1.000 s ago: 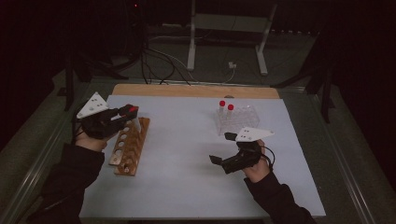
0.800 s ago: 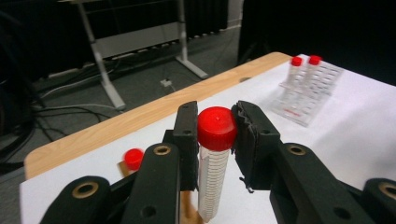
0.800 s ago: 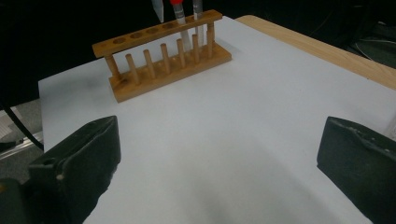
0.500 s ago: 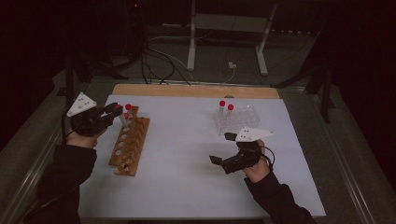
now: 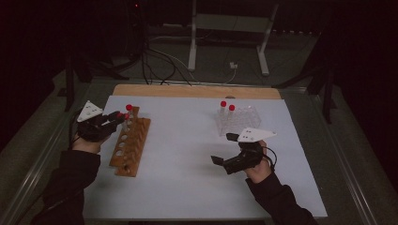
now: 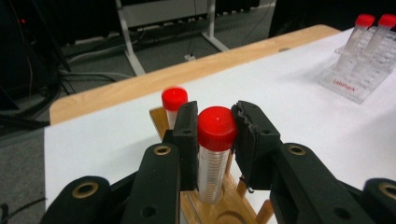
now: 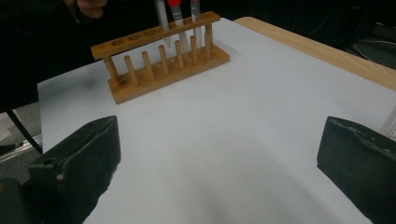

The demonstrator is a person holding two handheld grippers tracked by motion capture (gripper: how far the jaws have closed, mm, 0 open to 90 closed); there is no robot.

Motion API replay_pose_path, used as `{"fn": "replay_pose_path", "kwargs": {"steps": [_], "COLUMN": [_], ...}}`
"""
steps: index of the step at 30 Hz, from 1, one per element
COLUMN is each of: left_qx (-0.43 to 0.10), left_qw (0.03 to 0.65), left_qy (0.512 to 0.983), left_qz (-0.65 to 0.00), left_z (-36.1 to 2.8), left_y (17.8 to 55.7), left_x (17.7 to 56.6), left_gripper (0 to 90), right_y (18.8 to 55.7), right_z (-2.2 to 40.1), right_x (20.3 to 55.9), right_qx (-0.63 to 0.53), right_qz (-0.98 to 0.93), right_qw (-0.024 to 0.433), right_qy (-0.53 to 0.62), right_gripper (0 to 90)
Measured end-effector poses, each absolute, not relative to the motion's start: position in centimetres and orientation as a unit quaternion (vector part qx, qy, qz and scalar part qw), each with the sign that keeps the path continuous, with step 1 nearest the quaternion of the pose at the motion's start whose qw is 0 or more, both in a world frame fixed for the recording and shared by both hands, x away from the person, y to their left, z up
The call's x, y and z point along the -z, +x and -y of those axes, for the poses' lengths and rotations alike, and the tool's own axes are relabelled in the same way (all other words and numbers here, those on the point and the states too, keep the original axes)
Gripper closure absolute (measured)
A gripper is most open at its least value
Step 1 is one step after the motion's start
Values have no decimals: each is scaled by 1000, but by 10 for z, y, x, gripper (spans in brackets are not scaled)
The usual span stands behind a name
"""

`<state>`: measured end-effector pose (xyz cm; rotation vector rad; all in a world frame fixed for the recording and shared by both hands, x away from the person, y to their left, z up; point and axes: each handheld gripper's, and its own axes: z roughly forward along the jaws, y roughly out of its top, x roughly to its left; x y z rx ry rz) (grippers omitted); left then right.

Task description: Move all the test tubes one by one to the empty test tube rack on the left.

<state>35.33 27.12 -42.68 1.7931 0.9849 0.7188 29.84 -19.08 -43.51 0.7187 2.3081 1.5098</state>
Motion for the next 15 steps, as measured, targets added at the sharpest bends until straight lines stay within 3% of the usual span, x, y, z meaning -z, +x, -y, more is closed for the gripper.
{"fn": "replay_pose_path", "kwargs": {"steps": [15], "left_qx": [-279], "left_qw": [455], "left_qy": [737], "left_qz": [-416], "left_z": [-270], "left_y": [358], "left_x": [448], "left_gripper": [720], "right_y": [299], "right_z": [193], "right_x": [435], "right_qx": [-526], "right_qz": [-800], "right_qw": [144], "right_qy": [251], "right_gripper": [0]}}
